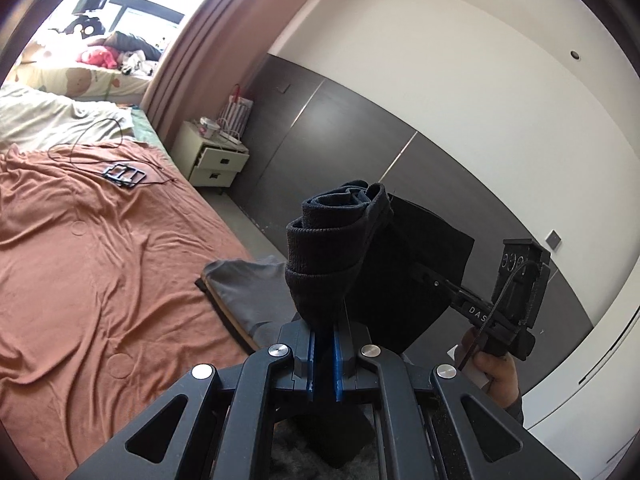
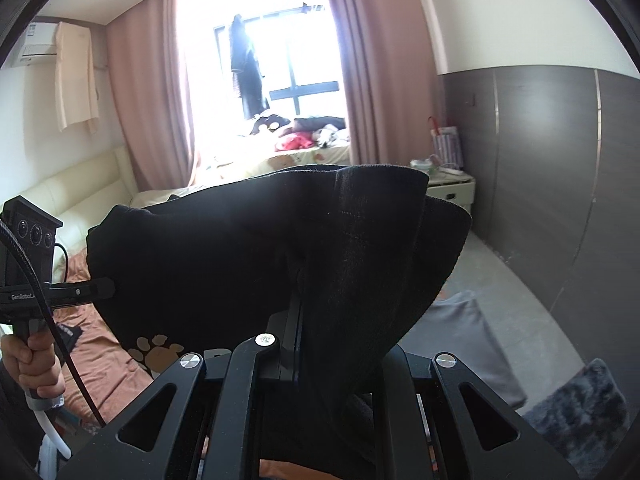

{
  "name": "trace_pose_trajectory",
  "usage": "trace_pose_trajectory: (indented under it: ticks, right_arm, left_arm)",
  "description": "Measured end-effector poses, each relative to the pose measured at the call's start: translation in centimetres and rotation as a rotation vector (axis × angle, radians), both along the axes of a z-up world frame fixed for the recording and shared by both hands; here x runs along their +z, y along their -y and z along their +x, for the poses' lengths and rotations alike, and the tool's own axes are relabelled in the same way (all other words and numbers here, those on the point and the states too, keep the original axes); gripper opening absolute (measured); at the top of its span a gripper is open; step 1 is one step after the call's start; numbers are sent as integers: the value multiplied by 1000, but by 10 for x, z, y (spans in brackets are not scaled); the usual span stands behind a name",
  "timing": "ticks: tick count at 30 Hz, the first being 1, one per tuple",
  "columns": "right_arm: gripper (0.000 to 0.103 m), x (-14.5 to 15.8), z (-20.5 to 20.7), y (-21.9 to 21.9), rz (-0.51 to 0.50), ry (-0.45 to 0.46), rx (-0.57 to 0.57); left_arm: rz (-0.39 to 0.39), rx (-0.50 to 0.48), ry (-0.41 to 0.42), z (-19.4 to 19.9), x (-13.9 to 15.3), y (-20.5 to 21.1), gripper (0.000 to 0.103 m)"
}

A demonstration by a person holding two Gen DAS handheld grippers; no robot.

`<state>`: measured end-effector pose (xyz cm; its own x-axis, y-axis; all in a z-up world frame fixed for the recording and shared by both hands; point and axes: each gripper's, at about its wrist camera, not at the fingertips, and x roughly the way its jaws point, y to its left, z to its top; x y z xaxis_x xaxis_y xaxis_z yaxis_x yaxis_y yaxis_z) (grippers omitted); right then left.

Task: Fold small clothes
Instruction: 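Carry the folded shirt with both grippers toward the grey garment stack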

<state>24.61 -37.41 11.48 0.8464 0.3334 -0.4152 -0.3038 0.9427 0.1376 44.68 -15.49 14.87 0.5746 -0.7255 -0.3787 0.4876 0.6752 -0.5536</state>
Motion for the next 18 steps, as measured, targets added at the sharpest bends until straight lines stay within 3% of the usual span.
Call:
trace_pose_trajectory:
  ticks: [7,18]
  right_arm:
    - [8,-1,-16,-9,-28,53,-93]
    - [8,-17,-18,-24,-38,60,-203]
  left_arm:
    - [9,-73,-2,13,6,62,6]
    - [14,-176,-7,22,8,141,6]
